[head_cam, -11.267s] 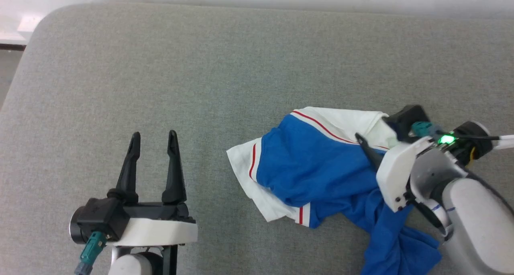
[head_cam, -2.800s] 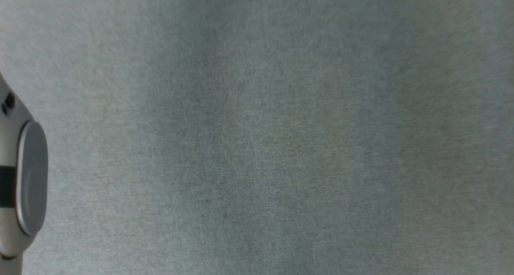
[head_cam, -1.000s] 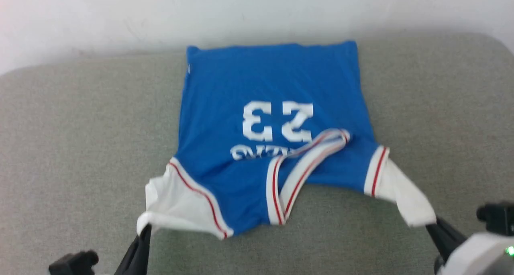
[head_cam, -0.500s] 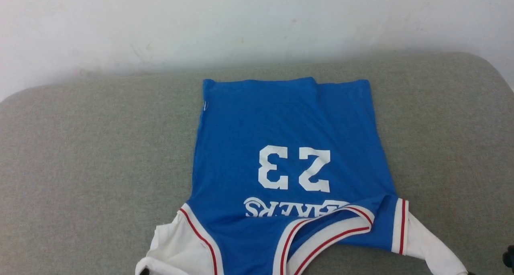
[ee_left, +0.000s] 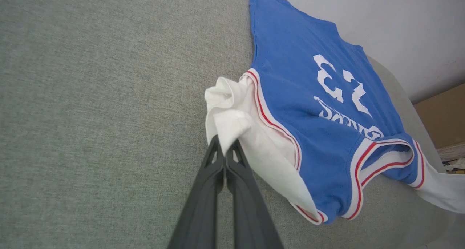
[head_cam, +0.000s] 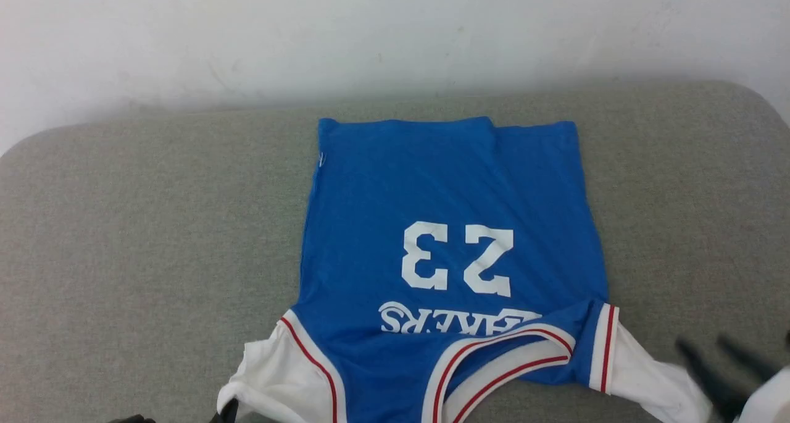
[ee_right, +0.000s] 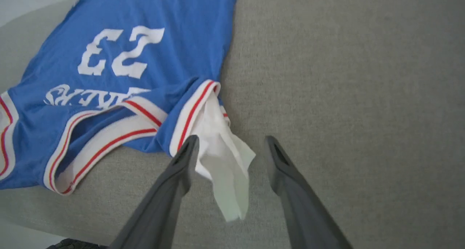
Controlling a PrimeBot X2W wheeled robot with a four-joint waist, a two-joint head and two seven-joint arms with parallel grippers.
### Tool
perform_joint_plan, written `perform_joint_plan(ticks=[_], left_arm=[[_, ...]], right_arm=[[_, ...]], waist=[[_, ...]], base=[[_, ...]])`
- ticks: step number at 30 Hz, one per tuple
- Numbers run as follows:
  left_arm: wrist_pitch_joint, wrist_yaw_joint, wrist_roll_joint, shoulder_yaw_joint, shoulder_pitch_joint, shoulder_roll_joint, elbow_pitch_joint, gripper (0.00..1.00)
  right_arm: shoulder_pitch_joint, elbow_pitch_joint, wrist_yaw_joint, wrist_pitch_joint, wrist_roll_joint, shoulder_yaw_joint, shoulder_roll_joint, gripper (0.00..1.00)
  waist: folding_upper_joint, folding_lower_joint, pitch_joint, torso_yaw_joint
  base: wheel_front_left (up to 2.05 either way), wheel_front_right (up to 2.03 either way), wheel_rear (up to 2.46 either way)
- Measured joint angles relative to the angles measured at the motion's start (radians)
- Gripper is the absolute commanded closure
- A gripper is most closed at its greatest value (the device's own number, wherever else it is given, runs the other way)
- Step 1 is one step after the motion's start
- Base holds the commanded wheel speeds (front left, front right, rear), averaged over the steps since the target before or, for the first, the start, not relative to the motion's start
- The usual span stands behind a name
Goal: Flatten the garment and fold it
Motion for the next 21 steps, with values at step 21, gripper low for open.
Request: perform_joint_plan(ticks=[21], left_arm=[[-0.047, -0.009, 0.099, -0.072, -0.219, -0.010, -0.145, 1.00]], right_arm=[[-1.106, 0.225, 0.000, 0.089, -0.130, 0.062, -0.147, 0.00]], waist=[[0.0000, 0.0004, 0.278, 0.065]], base=[[0.00, 0.00, 0.00]])
